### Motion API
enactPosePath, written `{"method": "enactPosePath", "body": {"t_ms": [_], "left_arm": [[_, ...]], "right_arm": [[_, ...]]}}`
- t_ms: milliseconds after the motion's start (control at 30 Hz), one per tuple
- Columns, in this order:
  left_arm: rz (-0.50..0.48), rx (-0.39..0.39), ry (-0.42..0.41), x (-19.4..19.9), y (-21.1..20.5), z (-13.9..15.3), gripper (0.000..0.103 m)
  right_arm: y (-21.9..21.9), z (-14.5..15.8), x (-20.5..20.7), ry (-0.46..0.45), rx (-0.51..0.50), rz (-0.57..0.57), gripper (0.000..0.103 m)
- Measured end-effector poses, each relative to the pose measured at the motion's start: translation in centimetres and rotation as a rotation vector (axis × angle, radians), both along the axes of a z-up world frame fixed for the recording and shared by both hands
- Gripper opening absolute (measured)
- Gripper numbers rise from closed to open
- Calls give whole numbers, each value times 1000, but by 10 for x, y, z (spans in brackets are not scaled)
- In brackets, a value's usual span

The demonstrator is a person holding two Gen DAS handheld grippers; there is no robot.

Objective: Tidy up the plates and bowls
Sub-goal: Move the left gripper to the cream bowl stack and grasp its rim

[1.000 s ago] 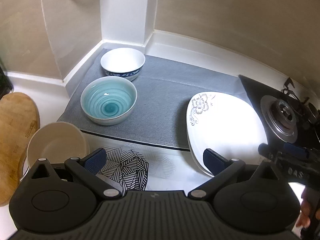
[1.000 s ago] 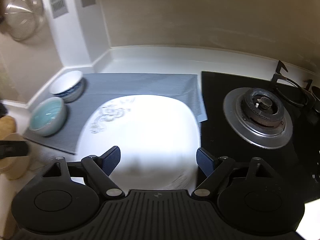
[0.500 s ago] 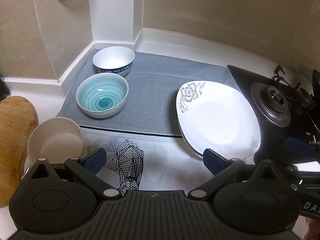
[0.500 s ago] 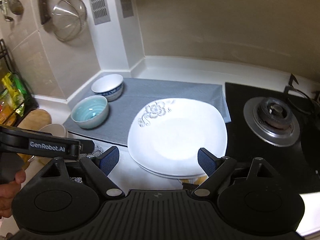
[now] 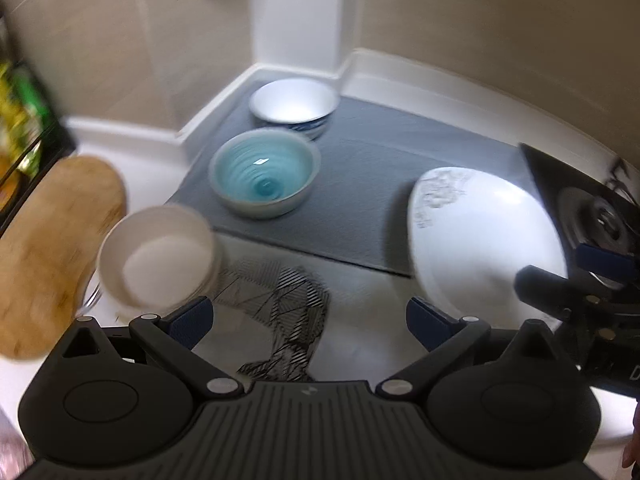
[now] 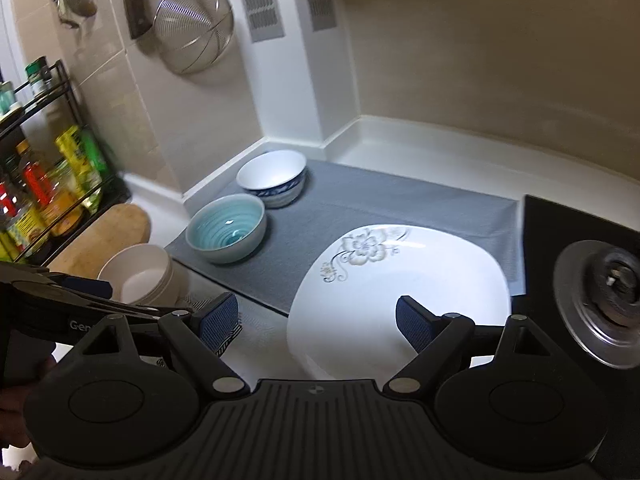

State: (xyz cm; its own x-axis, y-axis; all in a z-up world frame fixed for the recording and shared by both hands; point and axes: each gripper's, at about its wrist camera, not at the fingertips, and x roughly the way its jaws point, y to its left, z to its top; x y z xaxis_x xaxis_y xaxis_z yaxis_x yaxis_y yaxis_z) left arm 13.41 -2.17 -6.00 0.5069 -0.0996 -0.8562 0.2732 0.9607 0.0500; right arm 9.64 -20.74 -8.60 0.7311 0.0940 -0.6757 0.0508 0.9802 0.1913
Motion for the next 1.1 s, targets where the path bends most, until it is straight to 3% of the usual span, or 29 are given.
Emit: {"method": "enactPosePath", "body": {"t_ms": [233,667,867,1100], "left_arm": [[145,5,50,11,39,-8,103],[250,17,47,89,143,-1,103],[241,11,67,121,179,-8,103],[178,3,134,140,189,-33,103]], "right_arm": [[6,-13,28,64,29,83,88],[77,-23,109,140,40,134,88],[110,-37,142,192,50,138,88],[141,-64,171,299,106,171,87]]}}
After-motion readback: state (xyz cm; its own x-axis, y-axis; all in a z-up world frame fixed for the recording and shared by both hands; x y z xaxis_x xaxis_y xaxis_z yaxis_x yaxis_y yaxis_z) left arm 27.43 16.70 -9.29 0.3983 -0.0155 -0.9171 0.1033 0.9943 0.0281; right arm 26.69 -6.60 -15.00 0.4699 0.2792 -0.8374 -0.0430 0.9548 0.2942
